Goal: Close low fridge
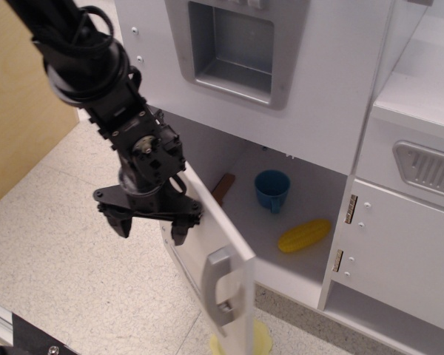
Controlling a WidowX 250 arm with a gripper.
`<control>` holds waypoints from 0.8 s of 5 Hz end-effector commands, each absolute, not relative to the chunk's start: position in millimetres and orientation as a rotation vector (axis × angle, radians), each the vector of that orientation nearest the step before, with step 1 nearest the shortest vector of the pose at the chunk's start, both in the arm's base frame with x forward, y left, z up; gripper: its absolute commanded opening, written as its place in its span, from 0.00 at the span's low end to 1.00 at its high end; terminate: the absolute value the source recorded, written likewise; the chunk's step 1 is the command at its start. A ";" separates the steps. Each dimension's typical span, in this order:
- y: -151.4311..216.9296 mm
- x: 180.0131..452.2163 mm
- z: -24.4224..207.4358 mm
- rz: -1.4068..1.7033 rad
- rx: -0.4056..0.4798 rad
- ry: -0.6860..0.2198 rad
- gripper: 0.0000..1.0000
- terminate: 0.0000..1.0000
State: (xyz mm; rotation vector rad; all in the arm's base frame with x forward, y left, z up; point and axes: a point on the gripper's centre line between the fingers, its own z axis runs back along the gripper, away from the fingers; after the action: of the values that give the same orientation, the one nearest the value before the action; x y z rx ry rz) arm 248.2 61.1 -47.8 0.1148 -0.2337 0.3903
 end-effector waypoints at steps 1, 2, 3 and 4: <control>34.6 279.9 -51.4 0.417 0.083 -0.219 1.00 0.00; 26.2 297.9 -54.0 0.445 0.077 -0.205 1.00 0.00; 20.9 316.7 -55.3 0.475 0.071 -0.212 1.00 0.00; 21.2 331.4 -54.9 0.508 0.055 -0.211 1.00 0.00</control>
State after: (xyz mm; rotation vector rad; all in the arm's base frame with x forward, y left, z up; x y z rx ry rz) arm 315.1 18.5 -72.3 0.0677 -0.1500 0.5213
